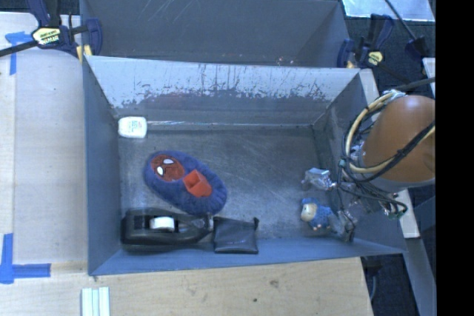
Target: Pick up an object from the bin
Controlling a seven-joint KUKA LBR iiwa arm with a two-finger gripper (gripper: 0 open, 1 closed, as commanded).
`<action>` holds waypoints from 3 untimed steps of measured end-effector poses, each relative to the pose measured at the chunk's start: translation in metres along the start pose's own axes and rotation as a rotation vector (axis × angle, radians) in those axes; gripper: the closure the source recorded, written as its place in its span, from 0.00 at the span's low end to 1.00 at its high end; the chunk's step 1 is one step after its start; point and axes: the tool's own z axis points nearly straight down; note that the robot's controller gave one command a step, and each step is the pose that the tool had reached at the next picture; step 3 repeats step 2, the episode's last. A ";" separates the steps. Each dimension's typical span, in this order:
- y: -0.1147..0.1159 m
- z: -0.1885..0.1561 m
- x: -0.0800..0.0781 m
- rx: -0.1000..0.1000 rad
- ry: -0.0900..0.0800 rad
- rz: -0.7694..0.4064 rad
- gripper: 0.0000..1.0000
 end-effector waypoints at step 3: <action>0.001 -0.182 -0.027 0.000 0.000 0.000 1.00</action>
Offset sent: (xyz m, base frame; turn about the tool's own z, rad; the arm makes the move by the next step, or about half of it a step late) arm 0.0000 0.0000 0.0000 0.0000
